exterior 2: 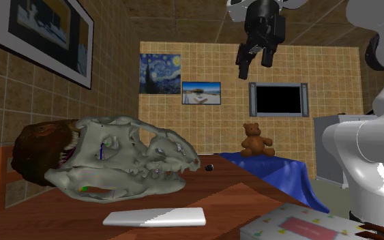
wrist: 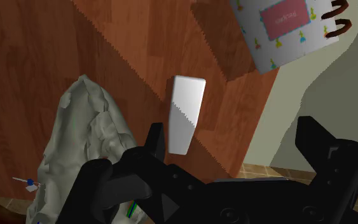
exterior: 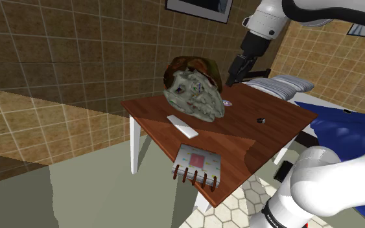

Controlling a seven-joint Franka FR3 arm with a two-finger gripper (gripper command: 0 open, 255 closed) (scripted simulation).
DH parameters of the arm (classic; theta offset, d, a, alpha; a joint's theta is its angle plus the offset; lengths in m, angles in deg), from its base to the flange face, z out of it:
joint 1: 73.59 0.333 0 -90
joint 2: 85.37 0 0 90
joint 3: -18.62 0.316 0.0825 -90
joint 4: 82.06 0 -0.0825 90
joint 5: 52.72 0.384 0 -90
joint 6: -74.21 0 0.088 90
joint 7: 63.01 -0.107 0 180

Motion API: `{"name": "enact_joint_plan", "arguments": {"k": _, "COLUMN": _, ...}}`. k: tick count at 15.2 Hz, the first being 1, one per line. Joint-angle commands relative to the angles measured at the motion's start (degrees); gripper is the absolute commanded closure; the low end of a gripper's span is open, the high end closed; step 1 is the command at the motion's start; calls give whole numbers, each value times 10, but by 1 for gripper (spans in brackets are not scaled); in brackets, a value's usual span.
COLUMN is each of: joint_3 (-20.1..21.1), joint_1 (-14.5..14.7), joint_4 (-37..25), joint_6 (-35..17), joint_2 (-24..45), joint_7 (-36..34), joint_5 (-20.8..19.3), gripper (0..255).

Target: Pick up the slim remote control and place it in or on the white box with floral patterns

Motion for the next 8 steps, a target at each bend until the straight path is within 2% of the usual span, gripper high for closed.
{"name": "enact_joint_plan", "arguments": {"k": 1, "joint_3": 0, "joint_1": 0, "joint_4": 0, "joint_6": 0, "joint_2": 0, "joint_7": 0, "joint_5": 0, "gripper": 0}}
{"name": "enact_joint_plan", "arguments": {"k": 8, "joint_3": 3, "joint_1": -10, "joint_4": 26, "joint_6": -105, "joint_2": 107, "joint_7": -23, "joint_5": 0, "gripper": 0}}
